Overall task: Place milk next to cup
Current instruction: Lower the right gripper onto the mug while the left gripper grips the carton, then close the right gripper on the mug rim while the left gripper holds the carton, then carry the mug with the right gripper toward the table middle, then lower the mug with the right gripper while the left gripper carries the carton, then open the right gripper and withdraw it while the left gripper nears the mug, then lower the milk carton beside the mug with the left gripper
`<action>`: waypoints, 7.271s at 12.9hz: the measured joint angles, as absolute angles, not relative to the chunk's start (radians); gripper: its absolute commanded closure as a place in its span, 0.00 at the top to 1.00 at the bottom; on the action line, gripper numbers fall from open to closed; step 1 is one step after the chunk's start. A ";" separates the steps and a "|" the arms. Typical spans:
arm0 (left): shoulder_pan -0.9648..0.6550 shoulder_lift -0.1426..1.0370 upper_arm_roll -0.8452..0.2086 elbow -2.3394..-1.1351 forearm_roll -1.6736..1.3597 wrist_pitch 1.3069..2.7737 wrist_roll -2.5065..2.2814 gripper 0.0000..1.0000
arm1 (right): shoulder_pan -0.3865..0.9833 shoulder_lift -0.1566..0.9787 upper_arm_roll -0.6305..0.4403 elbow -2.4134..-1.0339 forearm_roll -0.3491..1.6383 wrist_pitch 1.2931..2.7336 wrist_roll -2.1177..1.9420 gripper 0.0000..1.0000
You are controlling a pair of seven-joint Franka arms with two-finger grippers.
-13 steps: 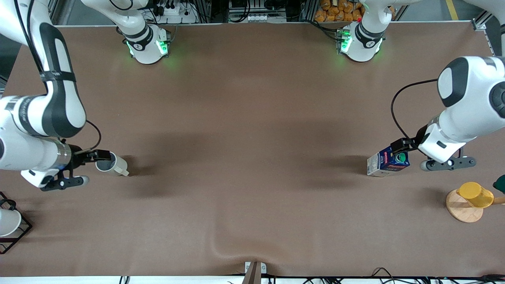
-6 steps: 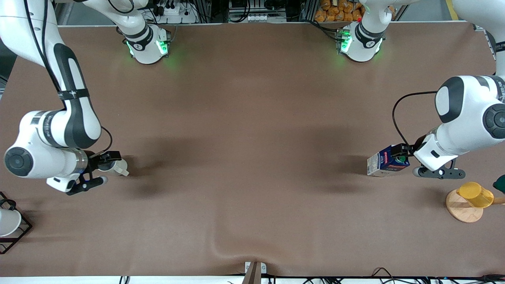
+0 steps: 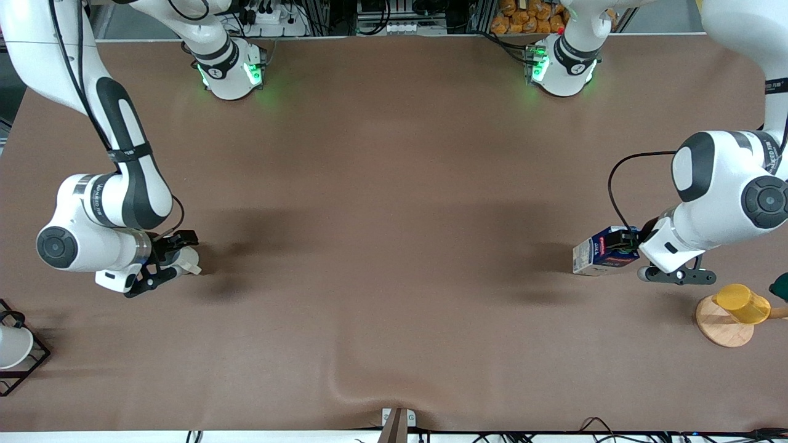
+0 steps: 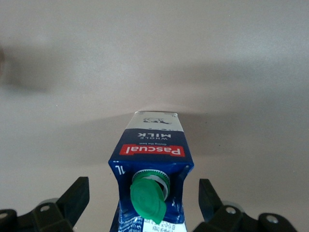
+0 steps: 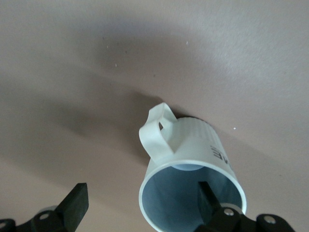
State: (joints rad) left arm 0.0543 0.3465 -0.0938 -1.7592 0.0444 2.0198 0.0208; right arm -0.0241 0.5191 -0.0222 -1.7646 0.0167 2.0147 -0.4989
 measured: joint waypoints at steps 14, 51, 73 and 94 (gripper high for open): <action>0.050 0.370 -0.097 -1.768 0.044 2.020 0.021 0.44 | -0.054 0.537 -0.021 -1.837 0.053 2.146 -0.613 0.00; -0.004 0.263 -0.225 -1.596 0.041 1.773 -0.241 0.43 | 0.633 0.750 -0.001 -1.445 0.125 2.147 0.274 0.00; -0.420 0.451 -0.296 -1.433 0.039 1.795 -0.731 0.44 | 0.506 0.521 -0.033 -1.409 0.132 1.875 0.324 1.00; -0.690 0.713 -0.251 -1.273 0.039 2.024 -0.899 0.48 | -0.033 -0.039 -0.039 -1.695 0.017 1.619 -0.201 1.00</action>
State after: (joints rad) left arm -0.6897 0.7134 -0.2515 -1.2730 0.0386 2.0239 -0.8990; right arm -0.0327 -0.0390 -0.0394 -1.6948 0.0165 1.6190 -0.2007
